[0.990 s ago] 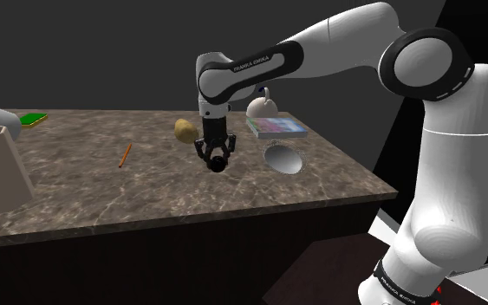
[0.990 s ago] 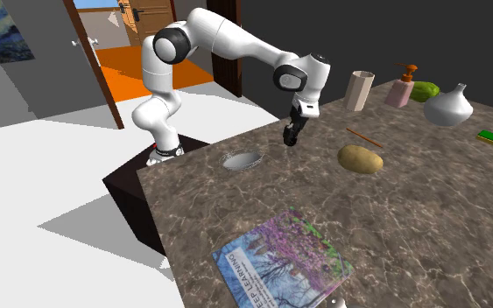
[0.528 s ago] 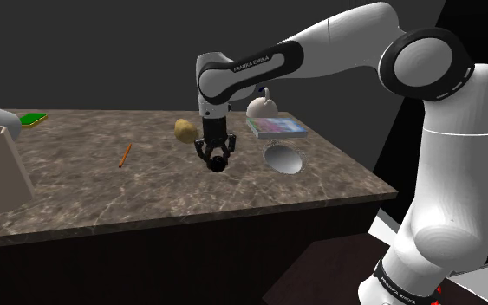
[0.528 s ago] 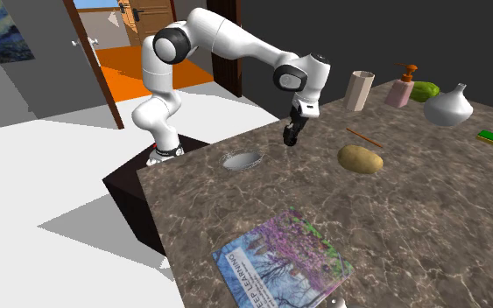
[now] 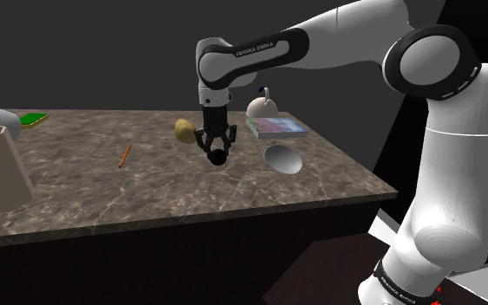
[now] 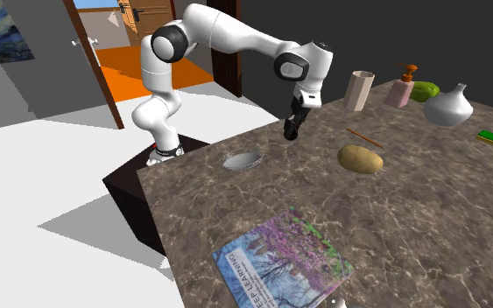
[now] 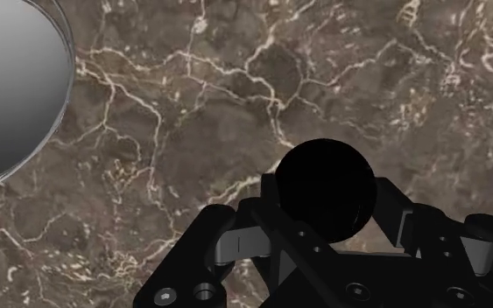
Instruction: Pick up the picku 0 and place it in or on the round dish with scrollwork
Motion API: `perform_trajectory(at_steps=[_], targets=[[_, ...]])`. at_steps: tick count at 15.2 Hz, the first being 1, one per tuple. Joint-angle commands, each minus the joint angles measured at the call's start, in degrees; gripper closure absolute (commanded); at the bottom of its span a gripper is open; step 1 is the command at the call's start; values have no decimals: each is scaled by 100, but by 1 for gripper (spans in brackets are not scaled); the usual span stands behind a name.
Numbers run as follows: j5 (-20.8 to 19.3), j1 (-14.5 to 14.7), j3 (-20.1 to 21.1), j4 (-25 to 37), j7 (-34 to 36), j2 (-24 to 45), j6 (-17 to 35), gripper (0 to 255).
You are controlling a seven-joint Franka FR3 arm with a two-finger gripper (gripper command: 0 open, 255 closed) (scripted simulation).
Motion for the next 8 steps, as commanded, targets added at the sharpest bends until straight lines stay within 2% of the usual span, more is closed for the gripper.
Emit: perform_trajectory(at_steps=[1, 8], targets=[[3, 2, 3, 134, 6, -21, -155, 255], [12, 5, 8, 602, 20, -73, -675, 255]])
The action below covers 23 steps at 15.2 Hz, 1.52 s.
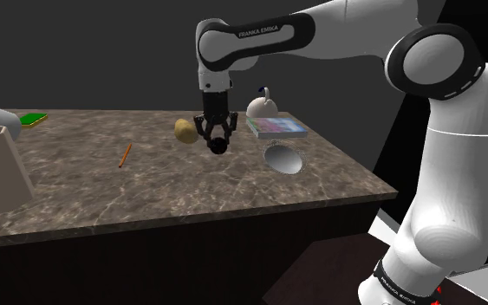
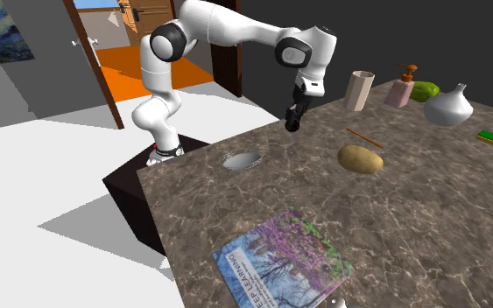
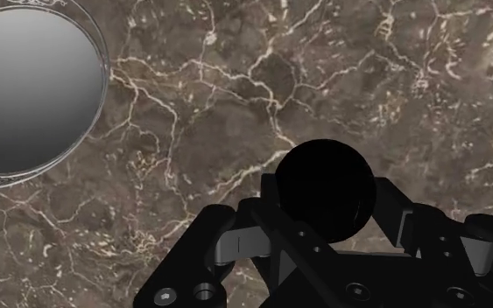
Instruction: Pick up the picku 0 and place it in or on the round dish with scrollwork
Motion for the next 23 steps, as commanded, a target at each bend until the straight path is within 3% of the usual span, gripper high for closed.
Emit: perform_trajectory(at_steps=[1, 7, 14, 23], targets=[[1, 4, 3, 147, 9, -4, -152, 255], [-1, 13, 8, 611, 27, 12, -600, 255], [82, -479, -315, -824, -789, -1102, -294, 255], [-50, -1020, -888, -2024, -1891, -2138, -145, 255]])
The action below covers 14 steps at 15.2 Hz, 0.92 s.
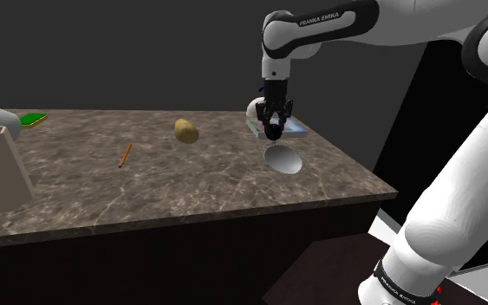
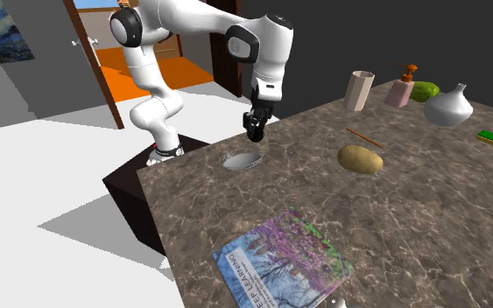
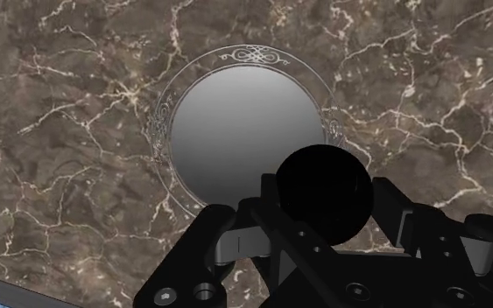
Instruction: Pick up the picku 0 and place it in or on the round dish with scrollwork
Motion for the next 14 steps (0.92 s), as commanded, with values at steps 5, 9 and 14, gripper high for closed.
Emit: perform_trajectory(at_steps=[5, 9, 14], targets=[[-121, -235, -291, -556, -506, -406, 151, 255], [-122, -235, -293, -833, -503, -376, 458, 255], [-122, -236, -294, -1152, -499, -312, 842, 255]])
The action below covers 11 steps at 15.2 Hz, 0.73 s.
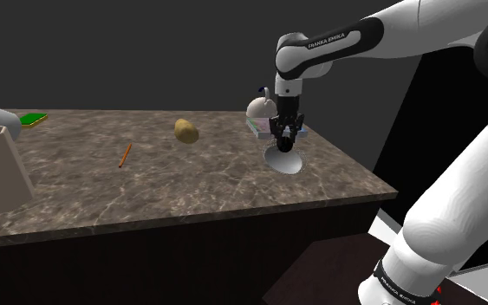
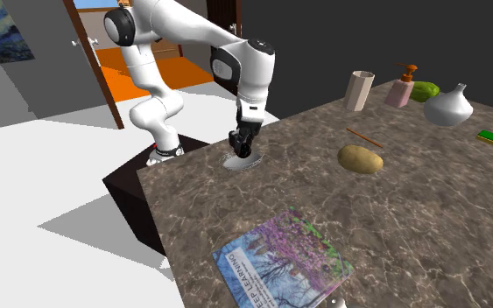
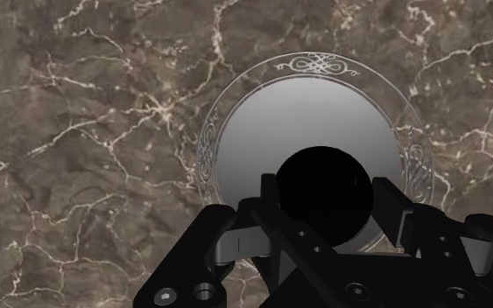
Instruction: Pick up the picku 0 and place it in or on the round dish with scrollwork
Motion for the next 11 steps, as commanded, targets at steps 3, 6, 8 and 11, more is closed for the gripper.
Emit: perform_trajectory(at_steps=[3, 6, 8, 11], targets=[[-2, -4, -5, -233, -3, 54, 290, 255], [-2, -4, -5, -233, -3, 54, 290, 255], [-2, -4, -5, -233, -3, 54, 290, 255], [-2, -4, -5, -233, -3, 54, 290, 255]])
